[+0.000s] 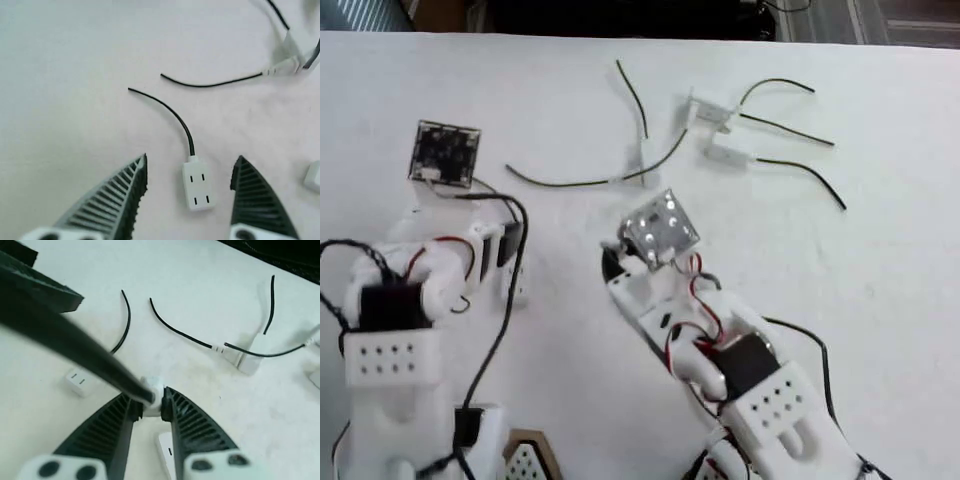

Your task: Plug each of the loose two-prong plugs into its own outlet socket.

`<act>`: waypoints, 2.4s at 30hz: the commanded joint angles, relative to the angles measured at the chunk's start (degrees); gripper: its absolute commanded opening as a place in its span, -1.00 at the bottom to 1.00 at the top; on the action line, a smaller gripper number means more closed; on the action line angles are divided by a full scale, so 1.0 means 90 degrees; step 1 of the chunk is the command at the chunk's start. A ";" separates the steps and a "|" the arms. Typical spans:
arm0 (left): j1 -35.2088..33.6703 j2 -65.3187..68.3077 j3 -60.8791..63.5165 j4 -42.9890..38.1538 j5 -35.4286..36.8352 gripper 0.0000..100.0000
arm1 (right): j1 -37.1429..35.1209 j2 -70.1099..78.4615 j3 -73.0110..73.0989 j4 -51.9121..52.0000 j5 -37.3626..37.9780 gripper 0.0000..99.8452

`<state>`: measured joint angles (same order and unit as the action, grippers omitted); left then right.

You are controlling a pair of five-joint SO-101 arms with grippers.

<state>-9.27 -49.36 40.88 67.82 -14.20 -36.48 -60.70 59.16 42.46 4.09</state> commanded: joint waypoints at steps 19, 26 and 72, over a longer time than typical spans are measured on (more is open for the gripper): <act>-0.0093 0.5192 -0.0576 -0.1035 -0.1123 -0.45 | 0.1031 0.2535 -0.0049 -0.1617 -0.0068 -0.97; 0.0464 0.5416 -0.0781 -0.1143 -0.1192 -0.79 | 0.1236 0.2535 -0.0049 -0.1636 -0.0068 -0.97; -0.2515 0.1988 0.1065 -0.1416 -0.0420 -0.42 | -0.0786 0.3512 -0.1758 -0.0484 0.0635 -0.97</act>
<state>-29.58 -28.62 46.15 60.62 -20.62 -40.26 -32.40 48.79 37.89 8.04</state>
